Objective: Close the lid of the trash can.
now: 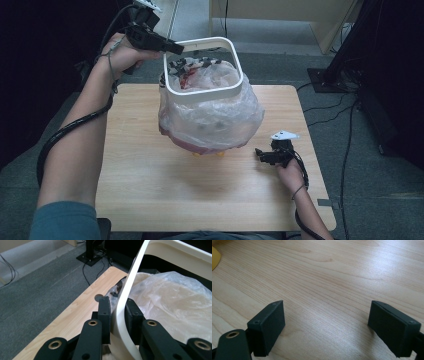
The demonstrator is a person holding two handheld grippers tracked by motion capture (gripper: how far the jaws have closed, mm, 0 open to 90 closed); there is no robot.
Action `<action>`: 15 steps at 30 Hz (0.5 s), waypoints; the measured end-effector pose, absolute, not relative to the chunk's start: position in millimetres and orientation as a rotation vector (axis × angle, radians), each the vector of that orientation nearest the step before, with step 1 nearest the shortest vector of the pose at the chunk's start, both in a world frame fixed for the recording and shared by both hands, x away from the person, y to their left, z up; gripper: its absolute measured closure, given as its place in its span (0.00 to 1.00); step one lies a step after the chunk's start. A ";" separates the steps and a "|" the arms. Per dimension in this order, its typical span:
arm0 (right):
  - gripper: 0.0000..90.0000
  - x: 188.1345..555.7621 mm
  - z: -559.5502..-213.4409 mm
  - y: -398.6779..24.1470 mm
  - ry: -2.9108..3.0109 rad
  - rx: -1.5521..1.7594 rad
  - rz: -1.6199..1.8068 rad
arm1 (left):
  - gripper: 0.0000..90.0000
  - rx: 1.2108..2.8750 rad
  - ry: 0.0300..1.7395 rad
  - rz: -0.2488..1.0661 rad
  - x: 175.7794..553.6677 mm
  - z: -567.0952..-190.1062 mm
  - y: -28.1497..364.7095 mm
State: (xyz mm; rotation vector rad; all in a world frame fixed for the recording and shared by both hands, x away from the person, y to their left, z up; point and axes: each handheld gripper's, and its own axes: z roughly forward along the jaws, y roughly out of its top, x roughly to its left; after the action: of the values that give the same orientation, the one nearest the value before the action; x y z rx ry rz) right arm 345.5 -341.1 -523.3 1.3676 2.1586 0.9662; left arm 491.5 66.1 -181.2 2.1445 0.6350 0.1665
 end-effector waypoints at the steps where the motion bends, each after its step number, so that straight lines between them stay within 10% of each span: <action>1: 0.15 345.5 -523.3 -341.1 2.159 1.369 0.966 | 0.87 2.142 0.628 0.165 492.4 -182.4 61.6; 15: 0.15 345.5 -523.3 -341.1 2.158 1.367 0.967 | 0.87 2.184 0.608 0.141 495.7 -208.6 44.5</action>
State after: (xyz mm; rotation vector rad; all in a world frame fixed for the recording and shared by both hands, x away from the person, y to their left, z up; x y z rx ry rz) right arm 345.5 -341.1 -523.3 1.3674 2.1583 0.9668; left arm 495.7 44.5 -208.6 2.1836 0.6076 0.1413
